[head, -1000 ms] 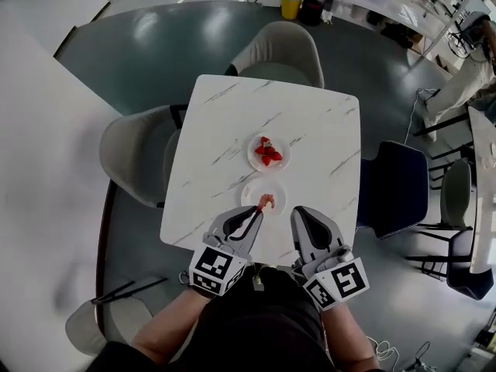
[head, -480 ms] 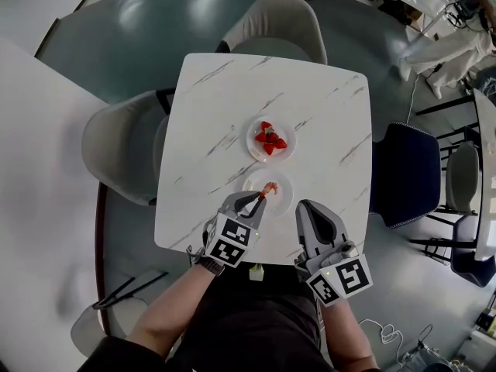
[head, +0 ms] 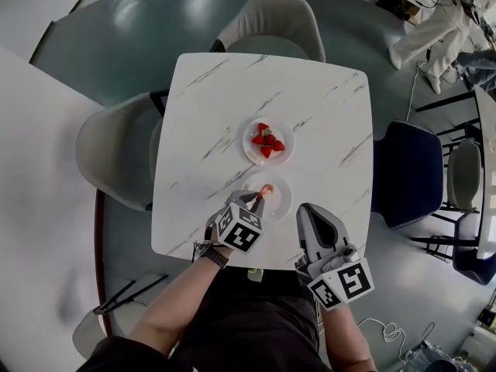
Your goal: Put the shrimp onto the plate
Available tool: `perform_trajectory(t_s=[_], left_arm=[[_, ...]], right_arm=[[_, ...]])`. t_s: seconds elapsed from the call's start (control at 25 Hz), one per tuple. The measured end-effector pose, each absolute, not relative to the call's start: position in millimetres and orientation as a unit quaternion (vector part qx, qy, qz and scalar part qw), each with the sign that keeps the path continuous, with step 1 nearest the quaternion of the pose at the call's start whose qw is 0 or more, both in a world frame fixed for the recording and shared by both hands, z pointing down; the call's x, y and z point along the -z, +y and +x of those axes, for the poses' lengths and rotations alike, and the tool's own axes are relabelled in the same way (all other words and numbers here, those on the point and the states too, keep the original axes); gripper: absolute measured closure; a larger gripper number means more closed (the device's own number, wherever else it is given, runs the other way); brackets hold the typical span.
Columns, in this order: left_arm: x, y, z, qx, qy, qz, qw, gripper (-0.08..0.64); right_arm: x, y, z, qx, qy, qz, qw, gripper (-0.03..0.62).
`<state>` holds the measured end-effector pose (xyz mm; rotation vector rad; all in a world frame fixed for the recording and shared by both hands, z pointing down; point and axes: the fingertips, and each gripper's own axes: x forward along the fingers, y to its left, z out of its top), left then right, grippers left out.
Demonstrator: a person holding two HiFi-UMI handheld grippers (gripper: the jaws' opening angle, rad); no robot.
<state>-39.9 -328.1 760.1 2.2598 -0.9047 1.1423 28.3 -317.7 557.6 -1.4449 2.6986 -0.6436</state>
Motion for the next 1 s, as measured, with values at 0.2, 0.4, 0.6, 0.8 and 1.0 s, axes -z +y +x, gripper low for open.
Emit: perform_trajectory(t_s=[0.2, 0.4, 0.6, 0.8, 1.0], left_arm=[[-773.9, -330.9, -38.4, -0.445, -0.315, 0.806, 0.231, 0.515], [-783.8, -330.2, -36.9, -0.466, -0.306, 0.798, 0.229, 0.515], [-790.4, -327.2, -38.7, -0.475, -0.303, 0.794, 0.229, 0.515], [-782.5, -329.6, -39.5, -0.473, -0.307, 0.792, 0.234, 0.515], [-746.1, -315.1, -48.3, -0.456, -0.328, 0.793, 0.235, 0.515]], right_arm=[[-563.5, -319.0, 34.3, 0.214, 0.860, -0.463, 0.010, 0.589], [-559.9, -318.2, 40.0, 0.215, 0.862, -0.459, 0.014, 0.589], [-555.8, -313.4, 44.3, 0.221, 0.863, -0.454, 0.011, 0.589], [-547.0, -312.8, 45.2, 0.227, 0.866, -0.445, 0.005, 0.589], [-533.5, -303.6, 41.7, 0.237, 0.869, -0.435, -0.010, 0.589]])
